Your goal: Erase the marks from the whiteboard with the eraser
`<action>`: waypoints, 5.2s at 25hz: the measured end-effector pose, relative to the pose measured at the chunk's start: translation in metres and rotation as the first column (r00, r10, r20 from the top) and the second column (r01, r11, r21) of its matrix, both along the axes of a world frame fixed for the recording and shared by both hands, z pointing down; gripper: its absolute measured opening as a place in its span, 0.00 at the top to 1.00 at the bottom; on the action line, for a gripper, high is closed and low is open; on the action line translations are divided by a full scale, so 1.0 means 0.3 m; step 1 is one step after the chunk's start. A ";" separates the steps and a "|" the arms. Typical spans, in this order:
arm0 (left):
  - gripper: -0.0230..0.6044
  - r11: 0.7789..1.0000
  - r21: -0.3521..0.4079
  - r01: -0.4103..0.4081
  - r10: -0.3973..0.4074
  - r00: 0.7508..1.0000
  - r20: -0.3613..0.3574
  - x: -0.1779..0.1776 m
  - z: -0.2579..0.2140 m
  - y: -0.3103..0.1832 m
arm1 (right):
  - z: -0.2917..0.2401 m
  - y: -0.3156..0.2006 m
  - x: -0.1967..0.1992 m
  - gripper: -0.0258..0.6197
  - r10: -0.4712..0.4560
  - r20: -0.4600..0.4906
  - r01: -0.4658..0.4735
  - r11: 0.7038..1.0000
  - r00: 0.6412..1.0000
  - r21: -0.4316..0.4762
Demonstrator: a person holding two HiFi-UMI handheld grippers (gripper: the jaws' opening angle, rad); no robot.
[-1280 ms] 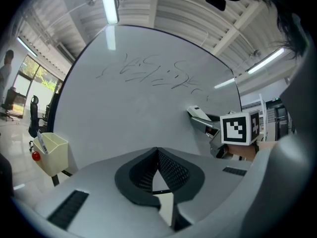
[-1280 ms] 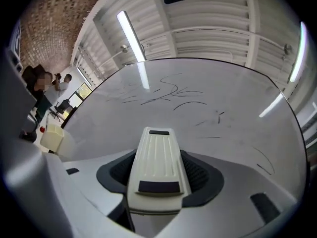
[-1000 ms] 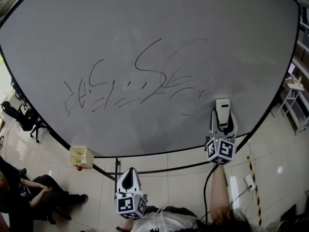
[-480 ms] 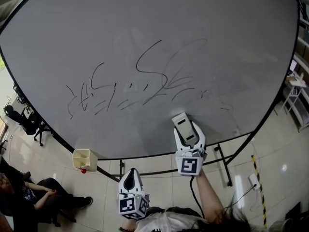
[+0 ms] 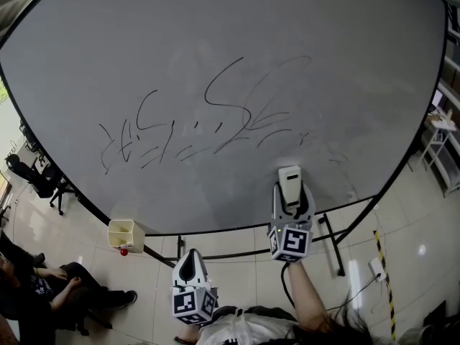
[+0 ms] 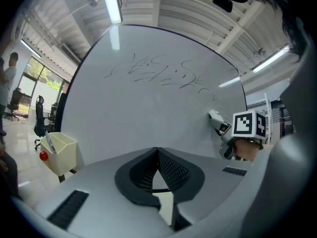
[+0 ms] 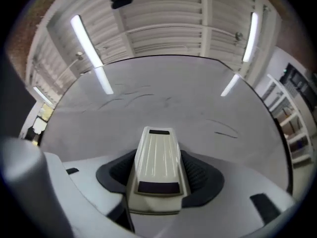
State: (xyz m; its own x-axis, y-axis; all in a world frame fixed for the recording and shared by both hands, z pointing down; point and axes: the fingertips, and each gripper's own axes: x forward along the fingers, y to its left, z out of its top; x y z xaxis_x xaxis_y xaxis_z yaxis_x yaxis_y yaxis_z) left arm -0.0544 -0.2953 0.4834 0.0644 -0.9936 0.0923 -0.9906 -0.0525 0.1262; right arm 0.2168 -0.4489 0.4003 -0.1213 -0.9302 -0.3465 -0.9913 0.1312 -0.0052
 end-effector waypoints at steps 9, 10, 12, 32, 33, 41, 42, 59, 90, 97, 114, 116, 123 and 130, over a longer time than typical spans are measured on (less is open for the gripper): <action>0.97 1.000 -0.001 -0.005 0.005 1.000 0.008 -0.001 -0.001 0.023 | 0.078 -0.035 0.259 0.52 0.124 0.107 -0.117 0.991 0.986 -0.071; 0.97 1.000 -0.006 0.003 -0.003 1.000 0.006 -0.013 0.005 0.027 | 0.092 -0.037 0.359 0.52 0.178 0.206 -0.161 0.982 0.962 -0.099; 0.97 1.000 -0.012 0.016 -0.016 1.000 -0.002 -0.030 0.008 0.033 | 0.113 -0.040 0.517 0.52 0.254 0.413 -0.213 0.966 0.875 -0.143; 0.97 0.996 -0.018 -0.087 0.087 0.996 -0.015 0.097 0.016 -0.041 | 0.107 -0.041 0.863 0.52 0.294 0.668 -0.247 0.954 0.684 -0.167; 0.97 0.997 -0.023 -0.075 0.075 0.997 -0.016 0.082 0.022 -0.041 | 0.097 -0.049 0.853 0.52 0.287 0.675 -0.245 0.956 0.680 -0.160; 0.97 0.997 -0.015 -0.072 0.071 0.996 -0.050 0.091 0.016 -0.077 | -0.101 -0.038 0.247 0.52 0.116 0.320 -0.129 0.991 0.940 0.021; 0.97 0.997 -0.015 -0.079 0.078 0.996 -0.050 0.099 0.017 -0.076 | -0.102 -0.041 0.239 0.52 0.110 0.273 -0.124 0.992 0.956 0.033; 0.97 0.997 -0.030 -0.066 0.063 0.995 -0.075 0.037 0.029 -0.096 | -0.204 -0.029 0.146 0.53 0.099 0.316 -0.143 0.982 0.944 0.121; 0.97 0.993 0.027 -0.111 0.112 0.991 -0.071 -0.026 -0.010 -0.015 | -0.357 -0.061 0.365 0.53 0.174 0.235 -0.203 0.973 0.956 0.108; 0.97 0.992 0.038 -0.122 0.125 0.989 -0.084 0.002 -0.021 -0.016 | -0.404 0.016 -0.291 0.53 0.039 -0.366 0.040 0.978 0.930 0.206; 0.97 0.996 0.032 -0.077 0.080 0.991 -0.105 -0.091 -0.019 0.029 | -0.403 0.005 -0.198 0.53 0.047 -0.323 0.029 0.973 0.945 0.227; 0.97 0.995 0.040 -0.089 0.092 0.990 -0.103 -0.077 -0.029 0.028 | -0.302 0.025 -0.393 0.53 -0.014 -0.481 0.114 0.977 0.876 0.180; 0.97 0.997 0.042 -0.067 0.070 0.995 -0.077 -0.129 -0.036 0.060 | -0.334 -0.027 -0.082 0.53 0.074 -0.168 -0.045 0.984 0.983 0.170; 0.97 1.000 0.020 0.005 -0.003 0.994 -0.110 -0.226 -0.008 0.079 | -0.304 -0.030 0.148 0.53 0.139 0.118 -0.154 0.980 0.983 0.129</action>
